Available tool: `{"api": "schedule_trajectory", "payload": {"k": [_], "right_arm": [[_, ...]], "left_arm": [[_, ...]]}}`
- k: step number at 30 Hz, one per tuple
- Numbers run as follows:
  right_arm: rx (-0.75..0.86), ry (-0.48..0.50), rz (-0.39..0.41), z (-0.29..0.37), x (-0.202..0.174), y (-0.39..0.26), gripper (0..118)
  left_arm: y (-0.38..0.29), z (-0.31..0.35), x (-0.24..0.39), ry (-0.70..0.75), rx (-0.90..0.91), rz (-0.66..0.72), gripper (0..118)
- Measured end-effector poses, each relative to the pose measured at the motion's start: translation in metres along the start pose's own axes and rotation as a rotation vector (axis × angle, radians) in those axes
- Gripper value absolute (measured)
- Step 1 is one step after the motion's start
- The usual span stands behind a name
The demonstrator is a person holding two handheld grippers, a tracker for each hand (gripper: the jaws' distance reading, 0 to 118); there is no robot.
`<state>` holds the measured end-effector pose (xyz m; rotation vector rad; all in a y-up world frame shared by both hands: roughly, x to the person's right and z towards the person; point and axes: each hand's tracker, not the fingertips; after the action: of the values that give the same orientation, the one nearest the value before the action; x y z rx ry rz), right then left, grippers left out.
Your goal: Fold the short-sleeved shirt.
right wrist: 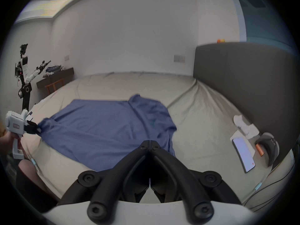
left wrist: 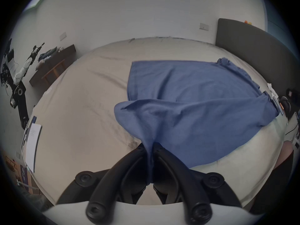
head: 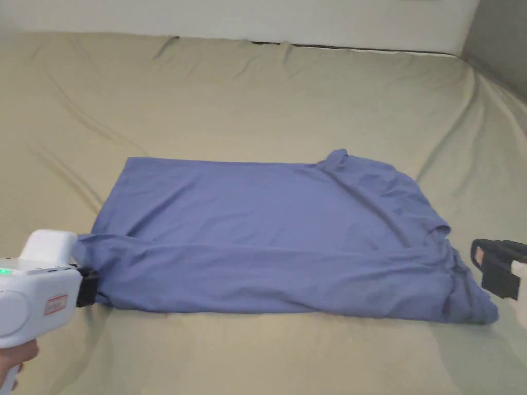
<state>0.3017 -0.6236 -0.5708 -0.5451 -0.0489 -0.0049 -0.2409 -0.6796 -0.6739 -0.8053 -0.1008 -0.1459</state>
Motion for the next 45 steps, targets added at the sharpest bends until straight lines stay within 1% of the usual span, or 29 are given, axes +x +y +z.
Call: {"api": "schedule_trajectory", "payload": {"k": [1,2,3,4,5,7,9,10,12,13,14,15,16,17,18,19,22,25,27,29,32,35,39,40,41,42,43,44,45], "right_arm": [[-0.066,-0.009,-0.013,-0.01,0.005,-0.001,7],[-0.132,-0.004,-0.044,-0.022,0.012,-0.005,45],[-0.187,0.028,-0.062,-0.033,0.02,-0.008,89],[-0.268,0.078,-0.143,-0.044,0.03,-0.008,114],[-0.302,0.084,-0.209,-0.054,0.037,-0.008,116],[-0.333,0.056,-0.244,-0.07,0.049,-0.006,110],[-0.332,-0.046,-0.15,-0.081,0.049,-0.007,109],[-0.381,-0.061,-0.115,-0.088,0.046,-0.012,109],[-0.561,-0.006,-0.123,-0.104,0.046,-0.022,106],[-0.617,0.003,-0.093,-0.108,0.045,-0.023,90],[-0.56,0.015,-0.078,-0.108,0.042,-0.023,53],[-0.503,0.051,-0.075,-0.102,0.042,-0.019,30],[-0.531,0.145,-0.13,-0.104,0.044,-0.014,14],[-0.546,0.102,-0.128,-0.104,0.043,-0.009,14],[-0.54,0.064,-0.065,-0.103,0.042,-0.008,14],[-0.533,0.069,-0.005,-0.101,0.04,-0.006,14],[-0.499,0.084,-0.021,-0.084,0.041,0.009,14],[-0.45,0.118,-0.052,-0.056,0.049,0.027,14],[-0.434,0.139,-0.052,-0.031,0.051,0.037,14],[-0.421,0.143,0.002,-0.008,0.051,0.039,14],[-0.444,0.16,0.019,0.014,0.056,0.024,14],[-0.521,0.15,0.032,0.015,0.051,-0.01,14],[-0.601,0.102,0.019,-0.005,0.042,-0.05,14],[-0.618,0.094,-0.017,-0.009,0.042,-0.055,14],[-0.627,0.098,-0.064,-0.009,0.044,-0.058,17],[-0.64,0.076,-0.085,-0.012,0.05,-0.062,30],[-0.658,0.043,-0.08,-0.011,0.052,-0.062,57],[-0.654,0.014,-0.055,-0.007,0.055,-0.06,101],[-0.63,0.015,-0.053,-0.001,0.059,-0.057,115]], "left_arm": [[0.002,0.009,-0.004,-0.005,0.022,0.014,4],[0.005,0.014,-0.008,-0.024,0.037,0.037,4],[0.007,0.018,-0.011,-0.039,0.048,0.053,4],[0.01,0.021,-0.012,-0.039,0.052,0.057,4],[0.013,0.024,-0.012,-0.041,0.055,0.061,4],[0.016,0.026,-0.01,-0.043,0.056,0.062,4],[0.019,0.024,-0.007,-0.044,0.062,0.061,4],[0.019,0.024,-0.006,-0.044,0.06,0.061,4],[0.017,0.023,-0.002,-0.043,0.05,0.055,4],[0.017,0.019,-0.002,-0.041,0.04,0.046,4],[0.015,0.018,-0.002,-0.041,0.026,0.038,4],[0.013,0.018,-0.002,-0.045,0.017,0.037,4],[0.012,0.019,-0.002,-0.041,0.01,0.036,4],[0.012,0.018,-0.004,-0.041,0.007,0.038,4],[0.012,0.021,-0.007,-0.049,0.004,0.045,4],[0.013,0.024,-0.009,-0.061,0.007,0.059,4],[0.018,0.042,-0.019,-0.092,0.03,0.093,4],[0.024,0.063,-0.03,-0.168,0.022,0.182,4],[0.023,0.08,-0.033,-0.16,0.03,0.164,4],[0.02,0.097,-0.034,-0.147,0.035,0.123,4],[0.004,0.113,-0.037,-0.169,0.011,0.085,4],[-0.019,0.103,-0.034,-0.198,-0.077,0.039,4],[-0.05,0.068,-0.022,-0.165,-0.25,-0.004,4],[-0.057,0.062,-0.021,-0.152,-0.263,-0.018,5],[-0.062,0.058,-0.019,-0.135,-0.286,-0.02,13],[-0.065,0.056,-0.017,-0.079,-0.313,-0.039,33],[-0.068,0.056,-0.017,-0.02,-0.316,-0.066,75],[-0.071,0.059,-0.019,0.033,-0.297,-0.098,117],[-0.07,0.065,-0.025,0.03,-0.257,-0.095,118]]}}
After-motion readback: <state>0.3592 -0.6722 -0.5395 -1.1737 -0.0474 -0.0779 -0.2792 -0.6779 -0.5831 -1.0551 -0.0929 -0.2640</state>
